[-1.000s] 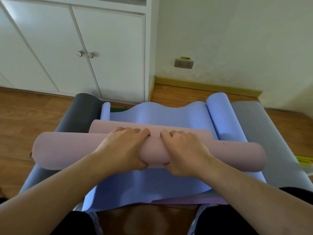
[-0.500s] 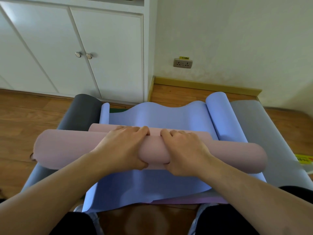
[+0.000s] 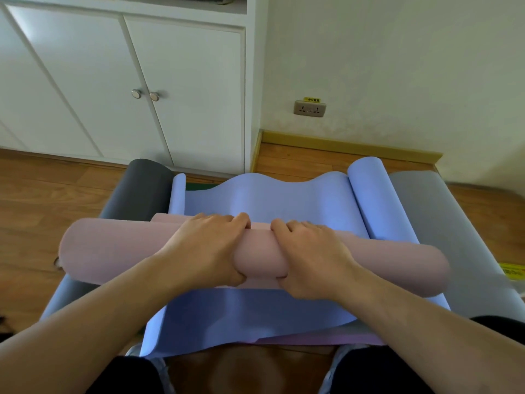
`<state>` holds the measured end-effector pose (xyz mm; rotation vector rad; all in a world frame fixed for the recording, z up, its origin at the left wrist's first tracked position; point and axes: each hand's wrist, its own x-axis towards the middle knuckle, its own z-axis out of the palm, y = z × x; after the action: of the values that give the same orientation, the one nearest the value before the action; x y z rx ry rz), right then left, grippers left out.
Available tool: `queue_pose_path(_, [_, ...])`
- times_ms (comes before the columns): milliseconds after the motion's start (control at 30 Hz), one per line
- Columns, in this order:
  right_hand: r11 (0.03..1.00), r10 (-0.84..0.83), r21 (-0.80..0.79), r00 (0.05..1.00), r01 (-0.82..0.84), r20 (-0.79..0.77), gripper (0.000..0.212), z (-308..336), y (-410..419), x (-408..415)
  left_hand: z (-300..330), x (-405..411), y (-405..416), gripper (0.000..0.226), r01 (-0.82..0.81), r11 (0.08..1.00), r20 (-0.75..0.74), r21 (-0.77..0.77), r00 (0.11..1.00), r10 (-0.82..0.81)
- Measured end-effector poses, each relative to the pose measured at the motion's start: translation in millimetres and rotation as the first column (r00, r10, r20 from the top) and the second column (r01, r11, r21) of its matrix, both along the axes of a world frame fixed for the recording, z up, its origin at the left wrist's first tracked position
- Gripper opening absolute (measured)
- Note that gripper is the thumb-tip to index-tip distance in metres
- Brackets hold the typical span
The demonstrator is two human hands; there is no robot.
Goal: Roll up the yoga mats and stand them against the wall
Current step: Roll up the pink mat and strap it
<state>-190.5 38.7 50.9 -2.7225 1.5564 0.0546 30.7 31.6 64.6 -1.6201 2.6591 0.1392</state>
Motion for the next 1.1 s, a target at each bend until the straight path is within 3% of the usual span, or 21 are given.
queue_pose_path(133, [0.997,-0.066,0.053,0.998,0.064,0.021,0.054,7.3,-5.3,-2.0,-15.8,-6.4,3.0,0.082,0.062,0.981,0.131,-0.181,0.991,-0.039])
queue_pose_path(233, [0.995,-0.073,0.076,0.996,0.07,0.043,0.059,6.8,-3.4,-1.5,-19.9,-6.5,-2.0,0.069,0.066,0.971,0.078,-0.231,0.996,-0.05])
queue_pose_path(400, [0.999,-0.013,-0.048,1.0,0.013,-0.002,0.084,1.2,3.3,0.6,-1.2,1.1,-6.5,0.06,0.024,0.996,-0.023,-0.09,0.999,-0.026])
queue_pose_path(533, [1.0,-0.007,-0.006,1.0,0.007,0.005,0.066,-1.9,4.9,3.7,4.6,2.4,-5.0,0.065,0.043,0.999,-0.026,-0.017,0.999,-0.043])
queue_pose_path(667, [0.996,-0.057,0.066,0.997,0.054,0.047,0.059,3.6,-0.5,0.4,-10.2,-3.4,4.1,0.085,0.088,0.987,0.104,-0.137,0.992,-0.074])
queue_pose_path(733, [0.994,-0.074,0.083,0.995,0.069,0.062,0.057,3.9,-0.9,0.6,-17.1,-7.4,3.3,0.079,0.087,0.979,0.142,-0.184,0.988,-0.061])
queue_pose_path(833, [0.996,-0.069,0.068,0.996,0.065,0.056,0.068,1.3,2.2,2.5,-15.5,-5.8,-2.0,0.063,0.061,0.983,0.07,-0.172,0.996,-0.049])
queue_pose_path(933, [0.999,-0.013,-0.044,1.0,0.012,-0.025,0.084,-4.2,4.7,3.0,-4.1,0.4,-4.9,0.065,0.002,0.998,-0.023,-0.055,1.0,-0.003])
queue_pose_path(1100, [1.0,-0.007,-0.015,1.0,0.007,-0.009,0.061,-2.5,2.4,5.8,-0.2,2.6,-2.0,0.07,0.022,0.999,-0.013,-0.024,1.0,-0.022])
